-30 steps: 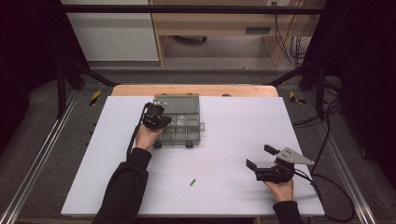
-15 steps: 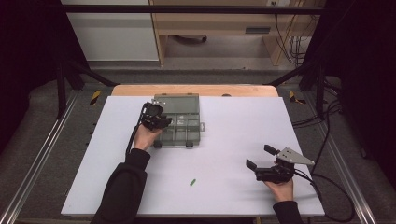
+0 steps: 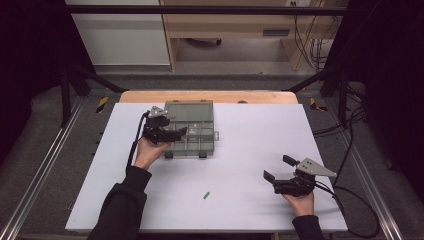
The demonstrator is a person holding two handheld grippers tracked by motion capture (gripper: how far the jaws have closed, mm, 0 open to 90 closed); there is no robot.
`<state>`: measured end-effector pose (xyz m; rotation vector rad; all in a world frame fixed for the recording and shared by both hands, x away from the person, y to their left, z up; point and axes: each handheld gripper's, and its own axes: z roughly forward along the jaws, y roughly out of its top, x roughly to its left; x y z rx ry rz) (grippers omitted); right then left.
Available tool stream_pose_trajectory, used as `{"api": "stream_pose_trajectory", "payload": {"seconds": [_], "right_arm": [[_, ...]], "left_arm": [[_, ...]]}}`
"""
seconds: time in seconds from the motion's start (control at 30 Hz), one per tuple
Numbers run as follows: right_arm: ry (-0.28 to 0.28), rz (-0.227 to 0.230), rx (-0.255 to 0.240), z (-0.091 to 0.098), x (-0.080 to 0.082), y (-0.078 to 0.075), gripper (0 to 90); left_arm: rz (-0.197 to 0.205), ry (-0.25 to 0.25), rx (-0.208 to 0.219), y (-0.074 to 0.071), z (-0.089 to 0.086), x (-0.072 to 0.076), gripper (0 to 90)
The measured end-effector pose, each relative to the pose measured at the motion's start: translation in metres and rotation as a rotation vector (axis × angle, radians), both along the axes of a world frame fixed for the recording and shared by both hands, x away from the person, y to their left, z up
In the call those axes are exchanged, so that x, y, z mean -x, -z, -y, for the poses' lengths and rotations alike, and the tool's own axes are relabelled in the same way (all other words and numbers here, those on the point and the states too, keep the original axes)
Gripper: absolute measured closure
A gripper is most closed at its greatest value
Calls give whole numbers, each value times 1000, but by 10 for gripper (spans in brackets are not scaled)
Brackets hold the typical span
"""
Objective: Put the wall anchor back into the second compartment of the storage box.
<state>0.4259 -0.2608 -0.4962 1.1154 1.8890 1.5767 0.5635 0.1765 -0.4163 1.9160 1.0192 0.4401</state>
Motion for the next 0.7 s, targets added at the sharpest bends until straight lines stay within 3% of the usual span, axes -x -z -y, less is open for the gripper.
{"api": "stream_pose_trajectory", "payload": {"seconds": [0.2, 0.7], "right_arm": [[1, 1, 0, 0, 0, 0, 3], [1, 1, 0, 0, 0, 0, 2]], "left_arm": [[40, 49, 40, -2, -5, 23, 60], [131, 119, 78, 9, -13, 84, 39]]}}
